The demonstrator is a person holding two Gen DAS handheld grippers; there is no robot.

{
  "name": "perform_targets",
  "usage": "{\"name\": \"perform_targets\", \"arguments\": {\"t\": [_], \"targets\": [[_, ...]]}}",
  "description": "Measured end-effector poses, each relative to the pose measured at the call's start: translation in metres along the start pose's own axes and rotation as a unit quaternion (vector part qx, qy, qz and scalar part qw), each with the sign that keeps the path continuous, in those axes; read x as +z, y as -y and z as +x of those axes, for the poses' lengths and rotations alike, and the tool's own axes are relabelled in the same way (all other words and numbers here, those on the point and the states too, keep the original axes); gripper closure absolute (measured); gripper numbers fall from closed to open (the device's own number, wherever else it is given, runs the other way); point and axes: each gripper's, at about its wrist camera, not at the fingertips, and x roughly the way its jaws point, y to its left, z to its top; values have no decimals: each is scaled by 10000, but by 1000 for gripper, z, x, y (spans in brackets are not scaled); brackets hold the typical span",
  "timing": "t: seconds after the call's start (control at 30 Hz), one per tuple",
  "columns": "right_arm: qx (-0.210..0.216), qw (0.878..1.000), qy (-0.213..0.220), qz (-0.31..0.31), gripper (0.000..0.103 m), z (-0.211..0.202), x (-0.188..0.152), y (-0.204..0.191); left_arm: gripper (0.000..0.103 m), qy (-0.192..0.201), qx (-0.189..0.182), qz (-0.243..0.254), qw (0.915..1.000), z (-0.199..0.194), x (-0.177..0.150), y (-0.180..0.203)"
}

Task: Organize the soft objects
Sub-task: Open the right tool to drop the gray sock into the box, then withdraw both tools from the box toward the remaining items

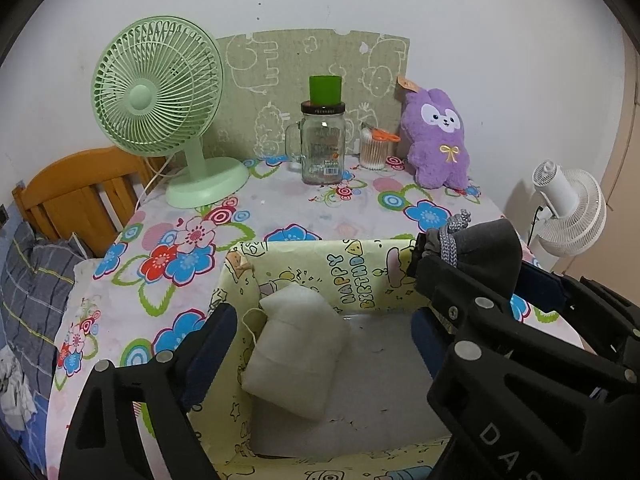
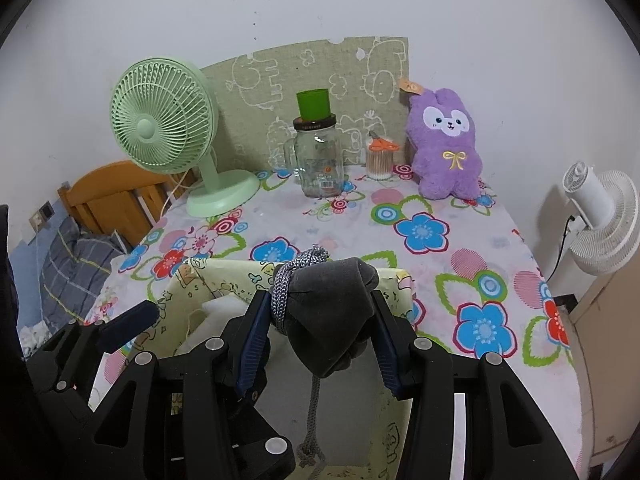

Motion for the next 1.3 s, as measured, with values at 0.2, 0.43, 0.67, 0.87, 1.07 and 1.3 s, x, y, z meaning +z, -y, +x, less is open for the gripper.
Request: {"name": "perform_targets", "arguments": {"t": [0.2, 0.43, 0.67, 0.87, 1.07, 1.3], "targets": [[89, 9999, -39, 101, 24, 2, -1, 2, 8, 34, -98, 17, 9999, -2, 0, 0], [36, 9995, 146, 268, 8, -7, -3, 0, 3, 68, -182, 50, 9998, -9, 0, -4], [-64, 9991, 187, 385, 8, -19, -6, 0, 3, 117, -208, 133, 9996, -21, -1, -1], [-83, 9987, 307, 387, 8, -42, -11, -3, 2, 285, -192, 141, 9993, -45, -8, 0], [-100, 9986, 389, 338, 8, -68, -20, -8, 2, 377, -186, 134, 9990, -69, -19, 3], [-137, 9985, 461, 277, 8, -94, -34, -13, 1, 492, -233, 136, 9984, -91, -34, 6]]}}
